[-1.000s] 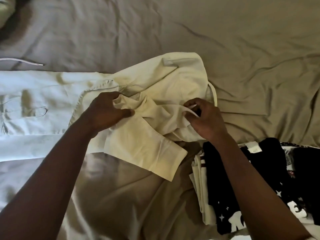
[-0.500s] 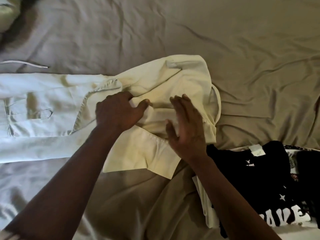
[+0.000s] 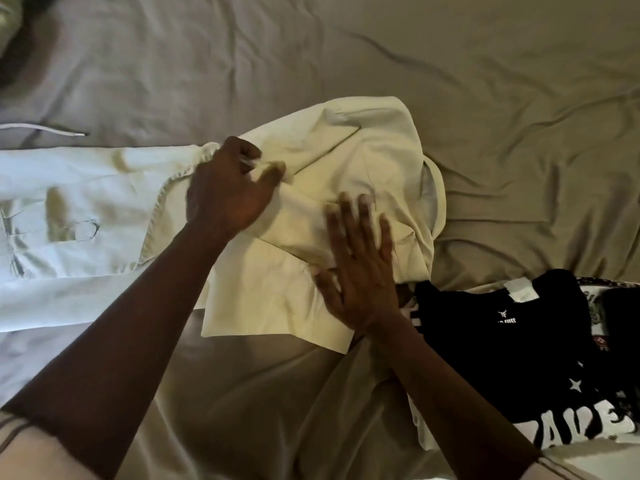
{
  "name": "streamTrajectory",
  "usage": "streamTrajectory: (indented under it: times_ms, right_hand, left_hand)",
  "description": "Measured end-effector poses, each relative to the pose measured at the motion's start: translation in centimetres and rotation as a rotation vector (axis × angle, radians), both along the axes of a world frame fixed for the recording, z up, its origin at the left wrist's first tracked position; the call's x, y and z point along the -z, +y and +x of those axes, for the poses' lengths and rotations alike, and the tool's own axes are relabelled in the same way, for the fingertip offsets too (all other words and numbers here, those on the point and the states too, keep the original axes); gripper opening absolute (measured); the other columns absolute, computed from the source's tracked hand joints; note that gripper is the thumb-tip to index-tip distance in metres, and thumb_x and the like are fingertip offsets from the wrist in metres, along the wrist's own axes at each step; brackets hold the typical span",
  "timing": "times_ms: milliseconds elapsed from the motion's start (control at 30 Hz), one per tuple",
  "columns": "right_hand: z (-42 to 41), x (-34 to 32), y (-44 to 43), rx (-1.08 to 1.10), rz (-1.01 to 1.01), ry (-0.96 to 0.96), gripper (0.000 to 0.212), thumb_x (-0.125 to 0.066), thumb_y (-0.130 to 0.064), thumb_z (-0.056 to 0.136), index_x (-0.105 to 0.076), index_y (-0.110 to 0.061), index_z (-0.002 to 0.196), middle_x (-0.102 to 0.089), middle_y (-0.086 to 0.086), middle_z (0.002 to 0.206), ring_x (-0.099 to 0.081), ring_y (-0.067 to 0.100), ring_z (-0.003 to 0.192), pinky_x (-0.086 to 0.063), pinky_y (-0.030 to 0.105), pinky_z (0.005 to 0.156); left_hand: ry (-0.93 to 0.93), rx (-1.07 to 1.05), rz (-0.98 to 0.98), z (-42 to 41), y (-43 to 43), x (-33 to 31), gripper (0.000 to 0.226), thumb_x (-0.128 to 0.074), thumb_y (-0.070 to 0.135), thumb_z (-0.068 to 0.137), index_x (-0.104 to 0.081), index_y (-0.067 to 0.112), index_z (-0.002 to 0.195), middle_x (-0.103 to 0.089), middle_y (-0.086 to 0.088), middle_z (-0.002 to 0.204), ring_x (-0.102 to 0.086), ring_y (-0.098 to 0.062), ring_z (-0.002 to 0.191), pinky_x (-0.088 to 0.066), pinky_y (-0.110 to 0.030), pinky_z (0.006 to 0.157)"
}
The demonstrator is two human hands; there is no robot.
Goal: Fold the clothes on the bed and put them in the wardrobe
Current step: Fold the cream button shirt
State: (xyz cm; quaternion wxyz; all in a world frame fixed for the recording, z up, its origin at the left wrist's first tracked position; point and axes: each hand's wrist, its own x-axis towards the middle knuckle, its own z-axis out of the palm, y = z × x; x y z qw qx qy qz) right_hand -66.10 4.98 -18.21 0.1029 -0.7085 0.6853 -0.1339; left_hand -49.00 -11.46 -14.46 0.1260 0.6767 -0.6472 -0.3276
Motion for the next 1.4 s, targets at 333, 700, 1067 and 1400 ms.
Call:
streamTrajectory:
  times_ms: [333,700,1067,1400]
  right_hand:
    - [1.8,1.2,-1.8,0.022,-0.015,-0.076,0.054,-0.041,-0.039,0.107,-0.046,-0.013,0.154,-0.033,0.009,0.166,-0.02,0.028,0.158,-0.02,0.056,0.124]
    - [2.5,2.5,-3.9,-0.1,0.198,-0.037,0.065,-0.021,-0.061,0.104,-0.027,-0.033,0.163,-0.015,0.0,0.173,-0.007,0.023,0.16,-0.015,0.045,0.126]
    - [5.5,1.9,-3.8,-0.03,0.384,0.169,0.136,-0.034,-0.103,0.062,0.009,-0.025,0.165,0.018,0.004,0.172,0.021,0.035,0.157,0.005,0.057,0.126]
    - [7.1,0.7,-4.8,0.084,0.571,0.168,0.112,-0.011,-0.098,0.077,0.018,-0.031,0.162,0.03,-0.003,0.169,0.032,0.034,0.153,0.014,0.063,0.121]
  left_hand:
    - [-0.078,-0.482,0.07,2.8,11.6,-0.9,0.065,-0.083,0.051,0.076,-0.053,0.028,0.129,-0.053,-0.004,0.132,-0.048,-0.03,0.127,-0.044,-0.046,0.1]
    - [0.806,-1.009,0.256,12.3,12.8,0.0,0.029,-0.058,0.007,0.099,-0.071,0.022,0.079,-0.064,0.002,0.075,-0.06,-0.016,0.074,-0.046,-0.03,0.07]
    - [0.135,-0.755,0.189,4.7,14.8,-1.2,0.089,-0.069,0.082,0.066,-0.048,0.023,0.129,-0.053,0.0,0.122,-0.055,-0.025,0.115,-0.049,-0.044,0.095]
    - [0.157,-0.858,0.257,9.2,13.0,0.0,0.009,-0.054,0.013,0.083,-0.059,0.015,0.076,-0.058,-0.002,0.074,-0.058,-0.036,0.086,-0.037,-0.033,0.07]
